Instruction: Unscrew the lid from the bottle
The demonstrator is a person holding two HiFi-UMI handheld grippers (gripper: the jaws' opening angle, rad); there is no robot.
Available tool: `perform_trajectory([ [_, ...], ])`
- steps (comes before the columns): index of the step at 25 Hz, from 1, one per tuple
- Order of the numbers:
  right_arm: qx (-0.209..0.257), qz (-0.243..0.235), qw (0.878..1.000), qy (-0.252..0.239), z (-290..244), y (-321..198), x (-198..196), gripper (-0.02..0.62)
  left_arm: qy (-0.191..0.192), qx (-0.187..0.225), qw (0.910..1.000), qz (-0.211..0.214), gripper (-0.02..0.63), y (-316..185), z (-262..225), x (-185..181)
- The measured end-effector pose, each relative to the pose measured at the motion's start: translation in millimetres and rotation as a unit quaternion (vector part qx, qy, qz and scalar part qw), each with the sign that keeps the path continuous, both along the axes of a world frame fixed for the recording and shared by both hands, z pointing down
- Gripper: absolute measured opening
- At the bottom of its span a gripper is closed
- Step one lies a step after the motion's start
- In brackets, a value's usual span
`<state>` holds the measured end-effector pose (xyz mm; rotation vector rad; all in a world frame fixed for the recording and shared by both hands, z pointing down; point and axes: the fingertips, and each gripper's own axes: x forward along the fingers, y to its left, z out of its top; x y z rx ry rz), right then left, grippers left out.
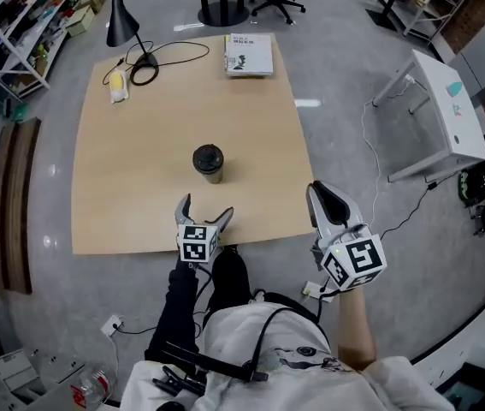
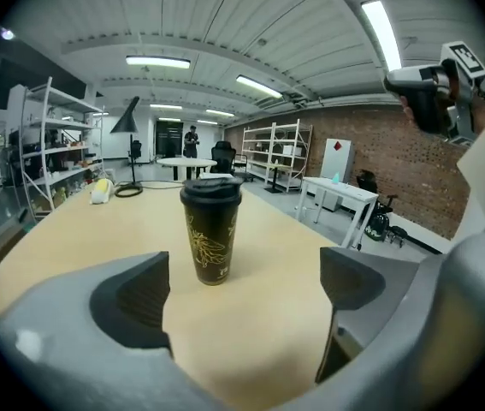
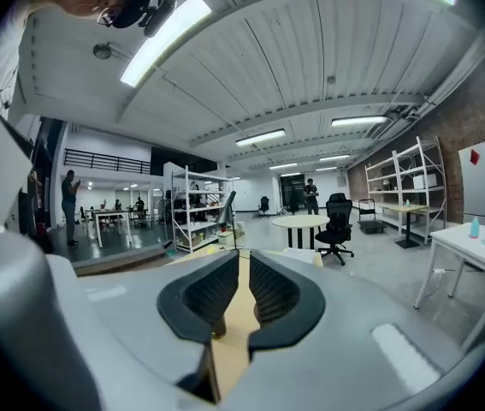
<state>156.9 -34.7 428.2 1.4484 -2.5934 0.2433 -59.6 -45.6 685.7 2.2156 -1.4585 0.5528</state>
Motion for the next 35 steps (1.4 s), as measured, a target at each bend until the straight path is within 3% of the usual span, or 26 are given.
perform_trajectory([
  [4, -0.030, 0.020, 0.999, 0.031, 17.7, -58.5, -20.1, 0.040, -0.026, -0.002, 0.9995, 0.020, 0.565, -66.2, 51.0, -9.9],
  [8, -0.059, 0.035, 0.996, 0.051, 31.1, -104.3, -41.1, 0.040, -0.068, 0.050, 0.9935, 0.077, 0.563, -108.9, 72.9, 8.9],
  [11, -0.078, 0.037, 0.993, 0.086, 48.1, -123.2, -49.3, 0.040, -0.071, 0.078, 0.9908, 0.085, 0.555, -129.0, 72.8, 14.8],
  [13, -0.095, 0.044, 0.990, 0.097, 60.2, -130.0, -47.1, 0.040, -0.073, 0.071, 0.9907, 0.090, 0.467, -135.3, 71.3, 13.9],
  [15, -0.110, 0.054, 0.987, 0.099, 71.4, -135.2, -42.2, 0.038, -0.072, 0.053, 0.9904, 0.106, 0.438, -139.9, 71.1, 16.3],
  [18, -0.128, 0.031, 0.987, 0.093, 86.2, -140.6, -50.4, 0.038, -0.026, 0.014, 0.9914, 0.127, 0.415, -146.2, 68.5, 22.7],
  [20, -0.134, -0.035, 0.987, 0.083, 92.1, -140.8, -75.2, 0.056, 0.034, 0.001, 0.9909, 0.130, 0.410, -149.8, 50.0, 28.8],
  [21, -0.134, -0.079, 0.985, 0.078, 92.8, -141.1, -91.3, 0.105, 0.060, 0.004, 0.9895, 0.131, 0.410, -152.0, 33.3, 32.6],
  [22, -0.134, -0.122, 0.981, 0.070, 90.6, -142.7, -107.8, 0.205, 0.078, 0.012, 0.9876, 0.136, 0.410, -154.4, 13.9, 37.3],
  [24, -0.129, -0.204, 0.969, 0.053, 75.5, -148.2, -140.2, 0.383, 0.087, 0.046, 0.9823, 0.160, 0.410, -157.6, -28.1, 49.0],
  [27, -0.111, -0.330, 0.932, 0.100, 45.1, -144.7, -181.2, 0.497, 0.073, 0.105, 0.9699, 0.208, 0.411, -154.4, -92.9, 67.2],
  [30, -0.074, -0.436, 0.883, 0.160, 18.6, -124.1, -196.5, 0.520, 0.051, 0.149, 0.9522, 0.262, 0.411, -138.9, -150.6, 89.3],
  [32, -0.038, -0.487, 0.857, 0.165, -4.2, -106.7, -193.9, 0.478, 0.043, 0.168, 0.9404, 0.293, 0.411, -126.4, -182.2, 104.0],
  [35, 0.007, -0.549, 0.822, 0.152, -40.3, -84.9, -181.0, 0.476, 0.038, 0.185, 0.9280, 0.321, 0.411, -111.6, -218.6, 119.1],
])
